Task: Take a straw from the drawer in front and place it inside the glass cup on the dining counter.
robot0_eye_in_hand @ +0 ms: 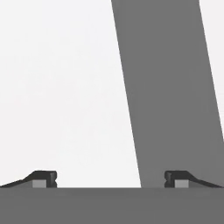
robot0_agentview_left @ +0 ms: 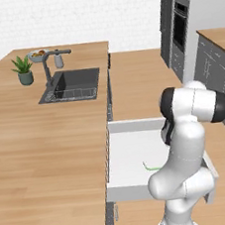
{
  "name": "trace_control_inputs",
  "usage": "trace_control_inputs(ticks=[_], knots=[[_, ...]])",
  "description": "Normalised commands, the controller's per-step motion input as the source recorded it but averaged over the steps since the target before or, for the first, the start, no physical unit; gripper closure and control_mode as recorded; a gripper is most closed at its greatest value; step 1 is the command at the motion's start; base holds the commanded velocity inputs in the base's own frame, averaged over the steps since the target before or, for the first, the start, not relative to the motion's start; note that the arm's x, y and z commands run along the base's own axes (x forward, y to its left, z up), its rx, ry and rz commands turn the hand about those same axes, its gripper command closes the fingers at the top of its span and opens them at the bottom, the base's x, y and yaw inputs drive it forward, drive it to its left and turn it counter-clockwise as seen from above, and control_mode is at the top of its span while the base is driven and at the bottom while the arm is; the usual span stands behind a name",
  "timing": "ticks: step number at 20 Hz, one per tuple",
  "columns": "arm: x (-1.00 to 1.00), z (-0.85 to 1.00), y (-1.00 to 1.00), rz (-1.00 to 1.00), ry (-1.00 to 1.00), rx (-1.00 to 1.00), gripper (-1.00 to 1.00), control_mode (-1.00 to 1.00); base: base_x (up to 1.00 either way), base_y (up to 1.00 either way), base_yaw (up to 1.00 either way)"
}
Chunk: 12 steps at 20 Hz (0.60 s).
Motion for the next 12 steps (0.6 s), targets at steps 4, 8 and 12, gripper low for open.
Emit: trace_control_inputs(ticks=[4, 8, 12], knots=[[-0.13, 0.55, 0.26, 0.11, -0.08, 0.0, -1.0, -1.0, 0.0, 0.0, 0.0], [-0.11, 0.28, 0.96, 0.28, 0.02, 0.01, -1.0, -1.0, 0.0, 0.0, 0.0], [0.0, 0.03, 0.87, 0.35, 0.14, 0.07, -1.0, -1.0, 0.0, 0.0, 0.0]])
